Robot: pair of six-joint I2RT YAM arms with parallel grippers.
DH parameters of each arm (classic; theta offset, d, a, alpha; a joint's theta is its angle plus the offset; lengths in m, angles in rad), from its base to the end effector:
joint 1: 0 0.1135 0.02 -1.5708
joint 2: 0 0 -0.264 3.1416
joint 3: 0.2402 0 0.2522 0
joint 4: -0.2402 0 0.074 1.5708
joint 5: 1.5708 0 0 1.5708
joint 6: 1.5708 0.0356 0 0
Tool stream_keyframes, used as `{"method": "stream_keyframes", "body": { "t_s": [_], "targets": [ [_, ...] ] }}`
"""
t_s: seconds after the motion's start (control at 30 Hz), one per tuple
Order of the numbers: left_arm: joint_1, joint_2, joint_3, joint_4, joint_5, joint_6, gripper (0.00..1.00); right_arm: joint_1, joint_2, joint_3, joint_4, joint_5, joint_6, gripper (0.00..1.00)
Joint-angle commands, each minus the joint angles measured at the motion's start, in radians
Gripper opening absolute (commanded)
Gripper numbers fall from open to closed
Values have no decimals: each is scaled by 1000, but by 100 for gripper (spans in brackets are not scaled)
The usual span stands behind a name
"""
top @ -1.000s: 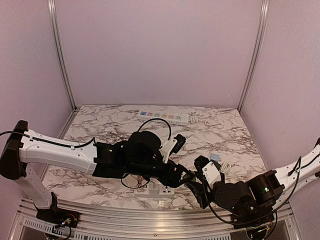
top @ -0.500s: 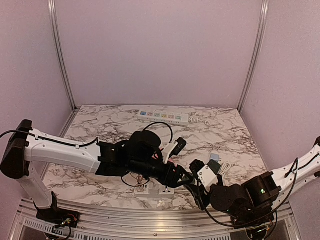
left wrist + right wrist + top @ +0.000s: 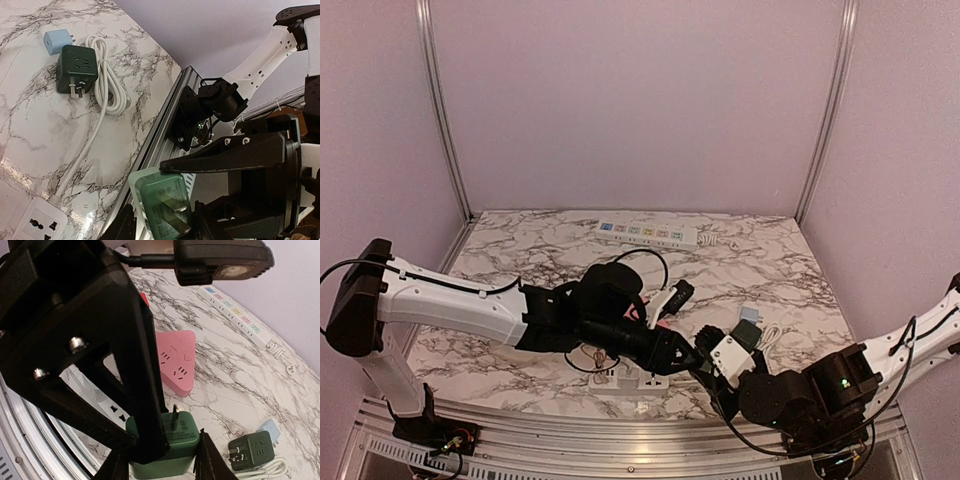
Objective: Insert the plug
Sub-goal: Pass from the right arm to the left, then pass from the left arm to the right
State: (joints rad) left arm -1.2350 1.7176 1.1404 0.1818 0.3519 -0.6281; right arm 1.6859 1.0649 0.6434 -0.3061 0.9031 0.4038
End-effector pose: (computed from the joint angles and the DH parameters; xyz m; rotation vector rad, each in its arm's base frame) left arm 0.1188 -0.3777 0.2499 0.9389 2.0949 -1.4607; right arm 0.0034 0.2137 0.2351 -0.8307 1.8264 0.2831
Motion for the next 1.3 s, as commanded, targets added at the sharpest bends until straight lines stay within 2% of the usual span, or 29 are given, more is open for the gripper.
{"method": "stream_keyframes", "body": {
  "t_s": [0.0, 0.33, 0.47, 0.63, 0.77, 1.03, 1.13, 1.27],
  "targets": [
    [5, 33, -2, 5, 41, 2, 39, 4, 16, 53, 13, 13, -34, 29],
    [8, 29, -10, 13, 32, 4, 0, 3, 38, 72, -9, 5, -33, 30],
    [8, 8, -32, 44, 15, 1, 0, 4, 6, 55, 1, 3, -24, 36],
    [21, -33, -109, 164, 18, -35, 0, 4, -76, 22, 31, -21, -20, 61],
    [30, -58, -143, 215, 18, -51, 0, 4, -165, -27, 85, -69, -44, 69],
    [48, -108, -203, 304, 23, -99, 0, 4, -284, -129, 170, -135, -131, 72],
    [56, -124, -223, 337, 29, -123, 0, 18, -259, -149, 218, -141, -213, 72],
    [71, -139, -256, 386, 45, -159, 0, 78, -177, -143, 266, -69, -314, 72]
  ]
}}
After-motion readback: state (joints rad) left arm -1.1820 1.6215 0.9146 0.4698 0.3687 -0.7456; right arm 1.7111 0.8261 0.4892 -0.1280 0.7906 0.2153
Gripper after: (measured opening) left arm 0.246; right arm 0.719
